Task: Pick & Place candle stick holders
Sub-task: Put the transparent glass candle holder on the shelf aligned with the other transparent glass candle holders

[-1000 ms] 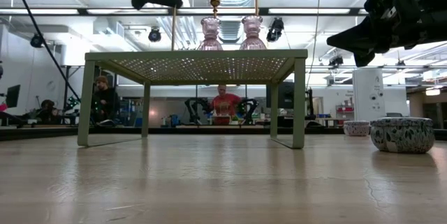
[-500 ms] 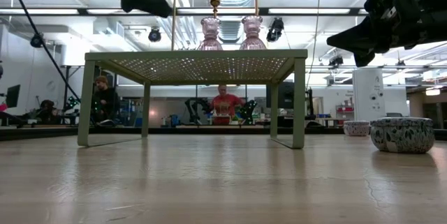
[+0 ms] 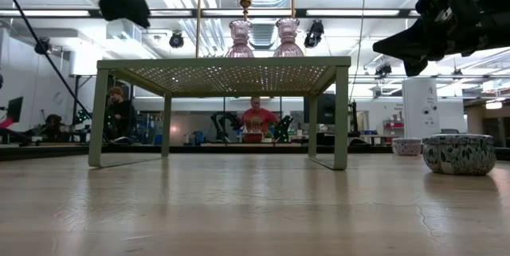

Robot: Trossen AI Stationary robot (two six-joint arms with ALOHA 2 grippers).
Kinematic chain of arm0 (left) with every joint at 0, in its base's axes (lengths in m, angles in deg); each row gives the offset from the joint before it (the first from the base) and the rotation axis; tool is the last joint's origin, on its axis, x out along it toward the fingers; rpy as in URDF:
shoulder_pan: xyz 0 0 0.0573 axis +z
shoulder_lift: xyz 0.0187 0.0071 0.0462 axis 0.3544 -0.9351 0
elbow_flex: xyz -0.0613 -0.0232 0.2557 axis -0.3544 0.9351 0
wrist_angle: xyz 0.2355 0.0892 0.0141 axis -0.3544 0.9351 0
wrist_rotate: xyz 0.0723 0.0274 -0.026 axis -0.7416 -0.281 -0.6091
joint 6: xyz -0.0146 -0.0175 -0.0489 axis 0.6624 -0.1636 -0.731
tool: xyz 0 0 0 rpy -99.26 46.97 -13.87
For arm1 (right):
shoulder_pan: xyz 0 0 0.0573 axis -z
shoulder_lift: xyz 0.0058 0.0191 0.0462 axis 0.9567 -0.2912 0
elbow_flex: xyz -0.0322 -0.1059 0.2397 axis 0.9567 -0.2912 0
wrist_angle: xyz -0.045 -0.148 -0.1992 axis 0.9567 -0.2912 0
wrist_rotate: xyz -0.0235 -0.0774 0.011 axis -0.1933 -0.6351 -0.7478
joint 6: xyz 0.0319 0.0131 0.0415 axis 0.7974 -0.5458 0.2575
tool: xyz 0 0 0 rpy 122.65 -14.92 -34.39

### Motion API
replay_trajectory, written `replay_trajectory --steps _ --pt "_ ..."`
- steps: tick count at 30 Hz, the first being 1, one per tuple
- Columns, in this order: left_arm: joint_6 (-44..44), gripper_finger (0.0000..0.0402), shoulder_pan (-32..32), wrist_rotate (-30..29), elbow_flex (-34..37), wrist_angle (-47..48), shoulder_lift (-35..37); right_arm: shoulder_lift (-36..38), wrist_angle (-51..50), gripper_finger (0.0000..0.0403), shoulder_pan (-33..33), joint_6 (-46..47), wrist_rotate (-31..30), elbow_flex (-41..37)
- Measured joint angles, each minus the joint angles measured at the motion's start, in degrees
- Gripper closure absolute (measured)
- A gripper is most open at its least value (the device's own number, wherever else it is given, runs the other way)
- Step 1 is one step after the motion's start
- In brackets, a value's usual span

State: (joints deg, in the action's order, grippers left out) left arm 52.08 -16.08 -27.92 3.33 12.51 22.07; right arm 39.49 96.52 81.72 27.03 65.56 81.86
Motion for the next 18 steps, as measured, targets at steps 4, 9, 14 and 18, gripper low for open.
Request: replay_trajectory --steps 4,9,14,18 --pt "-5.2 0.0243 -9.93 0.43 0.23 2.24 -0.04 0.0 -0.01 0.0394 0.01 0.0 0.01 0.0" --pt "-11.03 0.0243 -26.03 0.14 0.49 2.97 -1.14 0.0 -0.01 0.0394 0.0 0.0 0.0 0.0" --pt "-24.42 0.0243 -40.33 -4.67 1.53 2.64 -4.17 0.0 0.01 0.0394 0.02 0.0 -0.01 0.0" --pt "-34.48 0.0243 -48.24 -5.78 2.47 1.39 -8.01 0.02 -0.01 0.0394 0.0 0.0 0.01 0.0"
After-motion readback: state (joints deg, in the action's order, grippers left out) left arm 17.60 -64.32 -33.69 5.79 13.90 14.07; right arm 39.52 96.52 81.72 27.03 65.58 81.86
